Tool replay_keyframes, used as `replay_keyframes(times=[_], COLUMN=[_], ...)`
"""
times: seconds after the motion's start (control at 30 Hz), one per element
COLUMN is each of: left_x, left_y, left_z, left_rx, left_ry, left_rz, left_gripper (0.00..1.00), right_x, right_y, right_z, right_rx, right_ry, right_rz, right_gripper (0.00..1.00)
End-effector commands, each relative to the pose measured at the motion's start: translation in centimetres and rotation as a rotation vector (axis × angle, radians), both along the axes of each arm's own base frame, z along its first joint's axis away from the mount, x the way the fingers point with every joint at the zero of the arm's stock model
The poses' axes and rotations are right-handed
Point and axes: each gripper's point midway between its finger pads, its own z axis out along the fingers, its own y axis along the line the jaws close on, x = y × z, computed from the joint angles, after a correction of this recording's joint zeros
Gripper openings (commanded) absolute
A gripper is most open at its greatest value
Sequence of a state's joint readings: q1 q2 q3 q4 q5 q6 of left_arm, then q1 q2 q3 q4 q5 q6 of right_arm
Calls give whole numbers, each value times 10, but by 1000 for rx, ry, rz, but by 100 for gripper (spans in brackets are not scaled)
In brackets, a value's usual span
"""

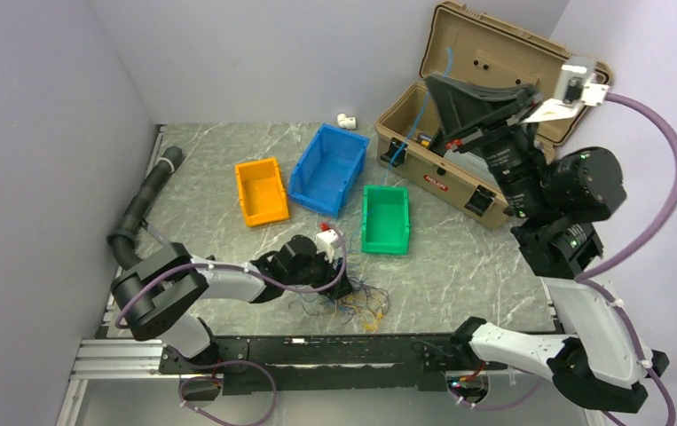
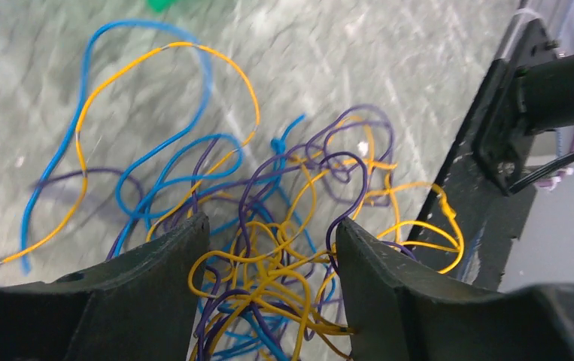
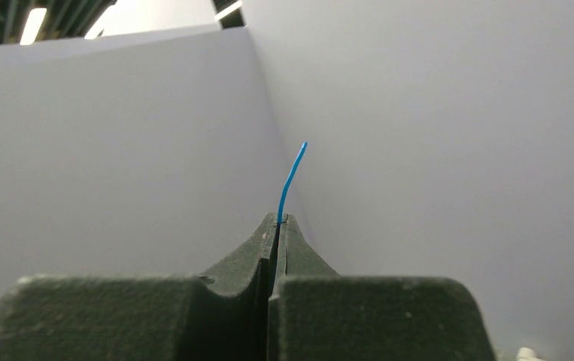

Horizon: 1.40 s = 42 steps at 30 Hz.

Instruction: Untangle the cables

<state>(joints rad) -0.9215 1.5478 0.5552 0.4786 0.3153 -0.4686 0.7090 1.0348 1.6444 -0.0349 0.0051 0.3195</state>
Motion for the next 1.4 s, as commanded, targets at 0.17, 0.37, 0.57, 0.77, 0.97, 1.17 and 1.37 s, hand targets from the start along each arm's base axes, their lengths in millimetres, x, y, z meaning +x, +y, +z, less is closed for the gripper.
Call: replay_keyframes(times=[0.17,0.37,0.57,0.77,0.97,1.17,1.37], left_x=[25,40,45,49,51,43,40], left_y=[48,98,117,112,109,93,87], left_z=[54,85,115,158,173,183,187], left_rx=[-24,68,121,61,155,132,114], left_ry=[-144,-203,-268,-347,-338,-338,-338], left_rz=[280,484,517,465,394,282,245], left_gripper=[56,65,71,54,45,47,46], right_x=[-12,4,18,24,14,-22,-44], right_y=[-88,-94,-77,-15,46,85,104], right_z=[0,-43,-74,-140,-217,-252,-294], right_rx=[95,36,-72,-291,-506,-567,-618], right_ry=[-14,72,146,210,267,199,255], right_rz=[-330,-415,-401,-172,131,449,662], right_gripper=[0,0,0,0,0,17,31])
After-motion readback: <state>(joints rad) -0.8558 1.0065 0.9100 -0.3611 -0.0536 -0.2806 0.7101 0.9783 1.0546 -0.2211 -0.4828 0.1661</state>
